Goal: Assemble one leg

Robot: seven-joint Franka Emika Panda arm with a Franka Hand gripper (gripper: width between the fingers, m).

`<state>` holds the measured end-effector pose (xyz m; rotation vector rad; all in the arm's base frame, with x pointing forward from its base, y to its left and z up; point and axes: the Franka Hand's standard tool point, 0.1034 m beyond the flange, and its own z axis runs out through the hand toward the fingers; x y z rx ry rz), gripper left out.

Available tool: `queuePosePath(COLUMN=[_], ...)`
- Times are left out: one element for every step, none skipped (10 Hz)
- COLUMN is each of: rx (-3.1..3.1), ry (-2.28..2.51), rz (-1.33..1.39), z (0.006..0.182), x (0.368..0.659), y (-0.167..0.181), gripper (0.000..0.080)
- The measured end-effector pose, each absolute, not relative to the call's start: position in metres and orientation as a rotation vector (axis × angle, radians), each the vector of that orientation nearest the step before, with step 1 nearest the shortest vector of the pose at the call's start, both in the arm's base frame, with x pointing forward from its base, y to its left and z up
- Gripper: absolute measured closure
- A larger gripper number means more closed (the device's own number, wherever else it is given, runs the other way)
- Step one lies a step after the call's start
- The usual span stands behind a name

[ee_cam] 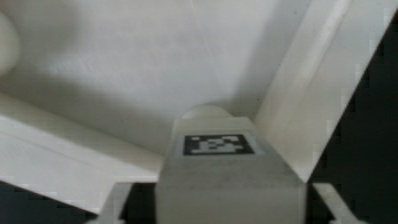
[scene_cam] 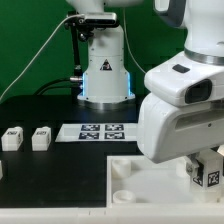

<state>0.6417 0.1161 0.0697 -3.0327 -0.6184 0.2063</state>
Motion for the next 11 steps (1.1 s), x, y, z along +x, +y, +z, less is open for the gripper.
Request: queuePosePath(rx=[-3.05,-3.076,-3.088,-3.104,-3.105,-3.093,-3.078,-3.068,-3.042,-3.016,-2.998], ry=[-0.545,-0.384,-0.208,0.03,0.239,0.475,0.628,0.777,0.97,1.116,1.249], rz=[0.208,0.21,0.207,0.203,0.201,0.201,0.203,0.213,0.226,0.221,0.215], z=[0.07,0.069,0.069,0.069,0.069,0.069,0.07,0.07,0.071,0.071,0.071], x=[0.642,0.641,0.642,0.642,0.641,0.641,0.641,0.64,0.638,0.637,0.636], y=[0.116,0.117,0.117,0.118,0.119,0.119,0.117,0.111,0.103,0.097,0.089], gripper=[0.0509,0.0509,0.0509,0.0509,0.0509,0.0508,0.0508,0.0502,0.0499,0.0495,0.0495])
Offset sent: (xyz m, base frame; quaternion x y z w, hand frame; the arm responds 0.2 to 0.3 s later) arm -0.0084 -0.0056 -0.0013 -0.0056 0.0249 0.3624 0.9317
